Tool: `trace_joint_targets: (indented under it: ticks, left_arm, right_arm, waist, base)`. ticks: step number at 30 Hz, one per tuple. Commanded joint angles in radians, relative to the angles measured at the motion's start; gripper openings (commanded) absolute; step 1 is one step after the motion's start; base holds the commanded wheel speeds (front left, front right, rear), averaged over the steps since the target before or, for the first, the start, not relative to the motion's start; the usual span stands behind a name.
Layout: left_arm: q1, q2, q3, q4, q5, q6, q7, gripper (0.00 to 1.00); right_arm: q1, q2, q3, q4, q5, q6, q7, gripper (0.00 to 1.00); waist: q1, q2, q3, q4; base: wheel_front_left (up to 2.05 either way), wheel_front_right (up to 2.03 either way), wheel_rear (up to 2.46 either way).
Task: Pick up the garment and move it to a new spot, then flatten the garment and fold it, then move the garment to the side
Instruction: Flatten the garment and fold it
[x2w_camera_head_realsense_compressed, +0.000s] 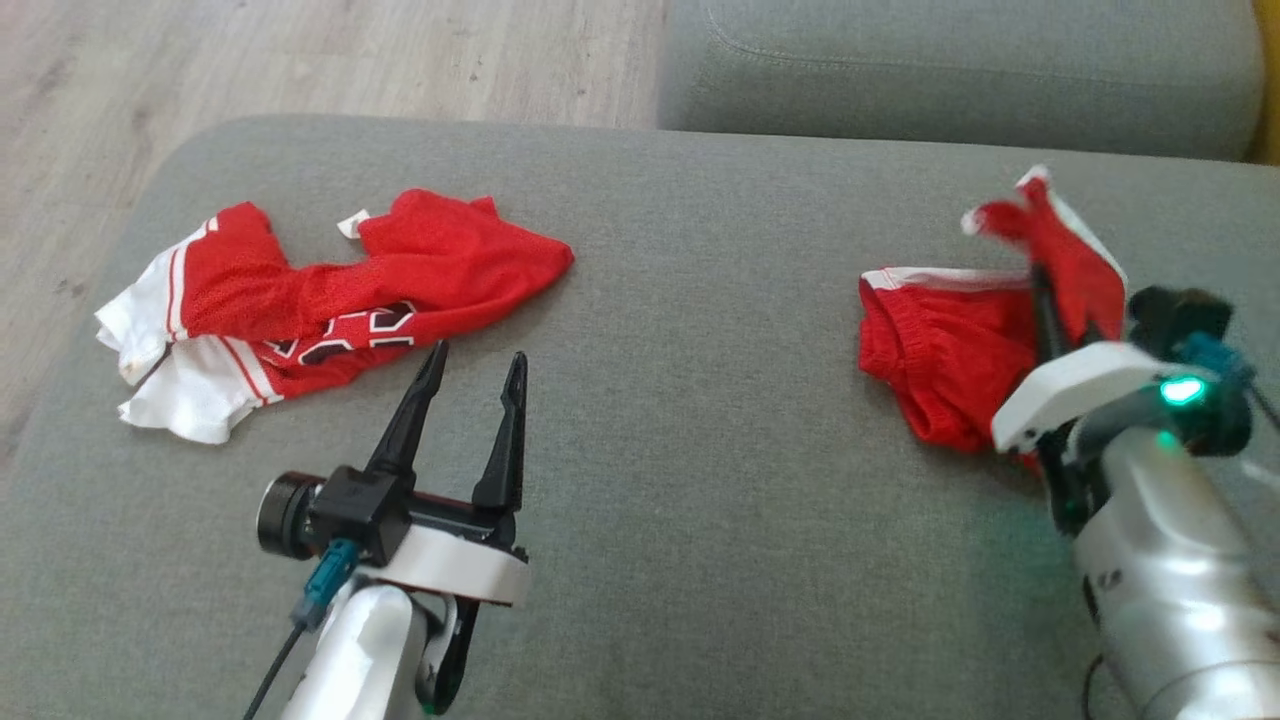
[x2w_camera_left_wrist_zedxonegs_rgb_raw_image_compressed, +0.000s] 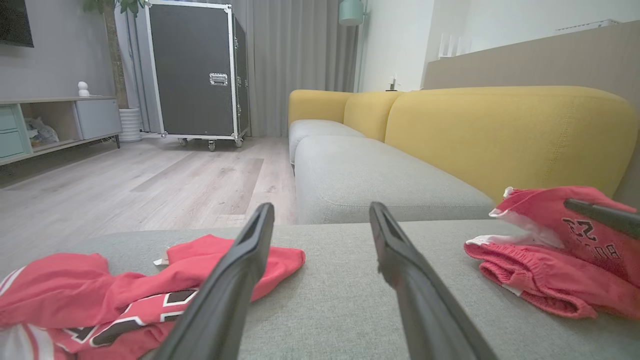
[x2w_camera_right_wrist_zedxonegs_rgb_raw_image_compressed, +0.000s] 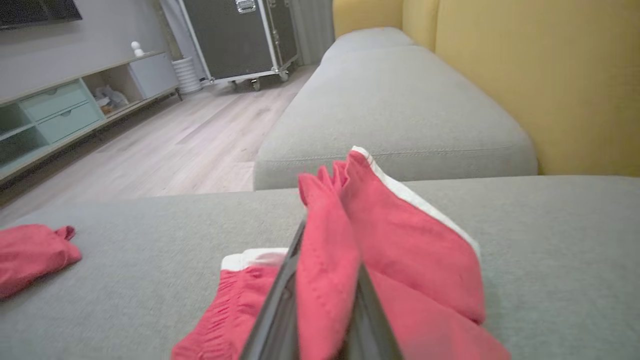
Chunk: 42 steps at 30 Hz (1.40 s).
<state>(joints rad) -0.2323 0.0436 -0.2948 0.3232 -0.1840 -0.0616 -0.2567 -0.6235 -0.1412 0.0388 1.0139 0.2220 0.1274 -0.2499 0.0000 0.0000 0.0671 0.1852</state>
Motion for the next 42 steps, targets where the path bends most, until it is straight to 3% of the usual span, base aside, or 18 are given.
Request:
trace_joint_targets:
  ticks: [1, 18, 19, 20, 26, 32, 37, 42]
  left_arm:
    - [-0.013, 0.009, 0.037, -0.025, 0.006, 0.001, -0.005, 1.0]
    - [-0.002, 0.009, 0.045, -0.011, 0.015, -0.002, -0.005, 1.0]
    - [-0.001, 0.009, 0.045, -0.011, 0.014, -0.001, -0.005, 1.0]
    - [0.0, 0.009, 0.046, -0.01, 0.013, -0.002, -0.005, 1.0]
    - [0.012, 0.011, 0.056, -0.007, 0.01, 0.003, -0.005, 1.0]
    - [0.021, 0.015, 0.077, -0.03, 0.007, 0.008, -0.005, 1.0]
    - [0.034, 0.013, 0.096, -0.067, -0.002, 0.012, -0.005, 1.0]
    - [0.043, 0.01, 0.106, -0.101, -0.012, 0.016, -0.005, 1.0]
  right_arm:
    - [-0.009, 0.007, 0.04, -0.036, 0.016, 0.003, -0.012, 0.0]
    - [0.084, -0.038, 0.439, -0.094, 0.176, 0.003, -0.012, 0.0]
    - [0.084, -0.045, 0.47, -0.094, 0.173, 0.003, -0.012, 0.42]
    - [0.086, -0.049, 0.498, -0.088, 0.174, 0.003, -0.012, 1.0]
    - [0.09, -0.047, 0.628, -0.098, 0.217, 0.003, -0.012, 1.0]
    - [0.088, -0.061, 0.516, -0.219, 0.253, 0.003, -0.012, 1.0]
    - [0.123, -0.073, 0.253, -0.367, 0.151, 0.003, -0.012, 1.0]
    - [0.209, 0.01, -0.01, -0.554, -0.024, 0.003, -0.012, 1.0]
  waist:
    - [0.0, 0.0, -0.005, 0.005]
    - [0.0, 0.0, -0.019, 0.01]
    - [0.0, 0.0, -0.019, 0.007]
    - [0.0, 0.0, -0.02, 0.004]
    - [0.0, 0.0, -0.039, -0.04]
    - [0.0, 0.0, -0.066, -0.096]
    - [0.0, 0.0, -0.085, -0.151]
    - [0.0, 0.0, -0.087, -0.195]
  base:
    - [0.0, 0.0, 0.0]
    - [0.0, 0.0, 0.0]
    - [0.0, 0.0, 0.0]
    - [0.0, 0.0, 0.0]
    - [0.0, 0.0, 0.0]
    - [0.0, 0.0, 0.0]
    - [0.0, 0.0, 0.0]
    - [0.0, 0.0, 0.0]
